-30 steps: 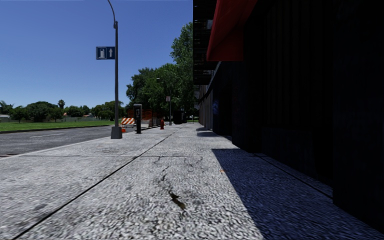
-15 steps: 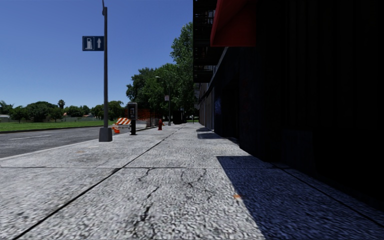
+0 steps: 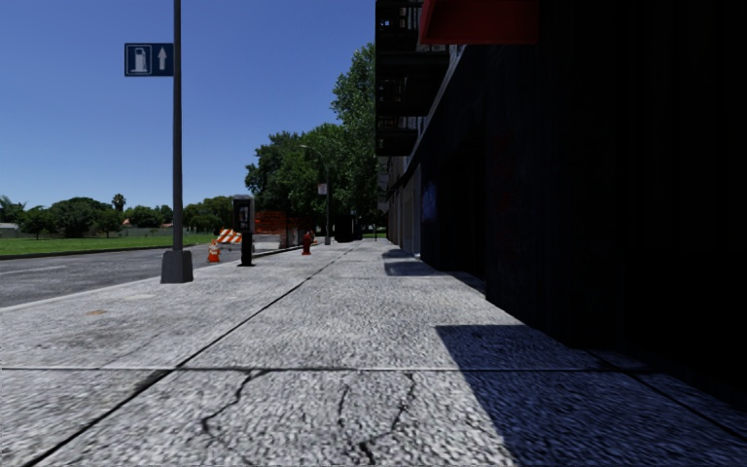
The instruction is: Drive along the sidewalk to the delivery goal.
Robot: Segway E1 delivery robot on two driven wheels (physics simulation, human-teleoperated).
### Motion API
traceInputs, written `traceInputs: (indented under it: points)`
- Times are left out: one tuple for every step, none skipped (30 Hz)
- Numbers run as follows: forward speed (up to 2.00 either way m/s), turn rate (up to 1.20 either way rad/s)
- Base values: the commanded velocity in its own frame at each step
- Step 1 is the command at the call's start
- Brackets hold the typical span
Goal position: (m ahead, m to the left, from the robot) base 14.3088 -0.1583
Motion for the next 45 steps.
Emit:
traceInputs:
  points:
    - [2.0,0.0]
    - [2.0,0.0]
    - [2.0,0.0]
    - [2.0,0.0]
    - [2.0,0.0]
    - [2.0,0.0]
    - [2.0,0.0]
    - [2.0,0.0]
    - [2.0,0.0]
    - [2.0,0.0]
    - [2.0,0.0]
    - [2.0,0.0]
    - [2.0,0.0]
    - [2.0,0.0]
    - [2.0,0.0]
    - [2.0,0.0]
    - [2.0,0.0]
    - [2.0,0.0]
    - [2.0,0.0]
    - [2.0,0.0]
    - [2.0,0.0]
    - [2.0,0.0]
    - [2.0,0.0]
    - [2.0,0.0]
    - [2.0,0.0]
    - [2.0,0.0]
    - [2.0,0.0]
    - [2.0,0.0]
    - [2.0,0.0]
    - [2.0,0.0]
    - [2.0,0.0]
    - [2.0,0.0]
    - [2.0,0.0]
    - [2.0,0.0]
    - [2.0,0.0]
    - [2.0,0.0]
    - [2.0,0.0]
    - [2.0,0.0]
    - [2.0,0.0]
    - [2.0,0.0]
    - [2.0,0.0]
    - [2.0,0.0]
    - [2.0,0.0]
    - [2.0,0.0]
    - [2.0,0.0]
